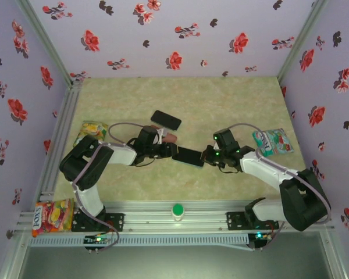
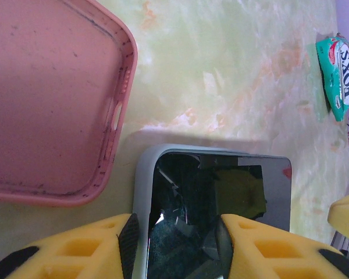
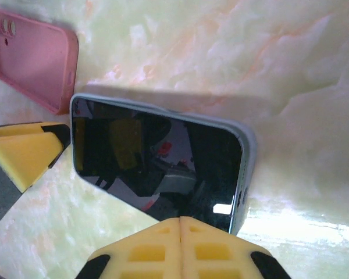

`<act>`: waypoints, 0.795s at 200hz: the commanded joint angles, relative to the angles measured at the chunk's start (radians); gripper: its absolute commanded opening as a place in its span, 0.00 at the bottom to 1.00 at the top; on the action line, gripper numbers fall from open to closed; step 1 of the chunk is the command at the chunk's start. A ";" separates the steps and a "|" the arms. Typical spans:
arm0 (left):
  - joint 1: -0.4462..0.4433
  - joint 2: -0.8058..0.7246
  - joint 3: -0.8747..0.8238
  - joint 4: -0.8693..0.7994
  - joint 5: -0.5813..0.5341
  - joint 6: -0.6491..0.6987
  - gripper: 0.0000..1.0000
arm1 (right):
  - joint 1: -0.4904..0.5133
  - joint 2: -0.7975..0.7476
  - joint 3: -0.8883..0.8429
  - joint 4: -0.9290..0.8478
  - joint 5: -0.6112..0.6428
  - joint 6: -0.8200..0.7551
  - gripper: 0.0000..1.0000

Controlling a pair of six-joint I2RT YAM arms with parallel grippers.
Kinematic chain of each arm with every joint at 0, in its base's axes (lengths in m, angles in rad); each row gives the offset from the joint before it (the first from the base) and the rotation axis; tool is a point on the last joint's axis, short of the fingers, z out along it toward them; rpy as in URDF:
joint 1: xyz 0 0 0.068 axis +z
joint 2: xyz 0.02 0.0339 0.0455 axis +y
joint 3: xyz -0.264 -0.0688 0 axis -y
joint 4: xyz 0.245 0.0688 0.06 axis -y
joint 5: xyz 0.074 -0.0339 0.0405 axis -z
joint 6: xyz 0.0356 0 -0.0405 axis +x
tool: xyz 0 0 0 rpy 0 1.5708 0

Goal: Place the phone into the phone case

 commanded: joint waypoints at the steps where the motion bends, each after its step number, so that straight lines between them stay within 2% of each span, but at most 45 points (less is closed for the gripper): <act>1: -0.004 -0.022 -0.015 -0.040 -0.001 0.014 0.44 | 0.021 -0.020 -0.024 -0.020 0.007 0.000 0.02; 159: -0.003 -0.020 -0.018 -0.041 -0.001 0.013 0.44 | 0.051 0.039 -0.080 0.034 0.039 0.032 0.00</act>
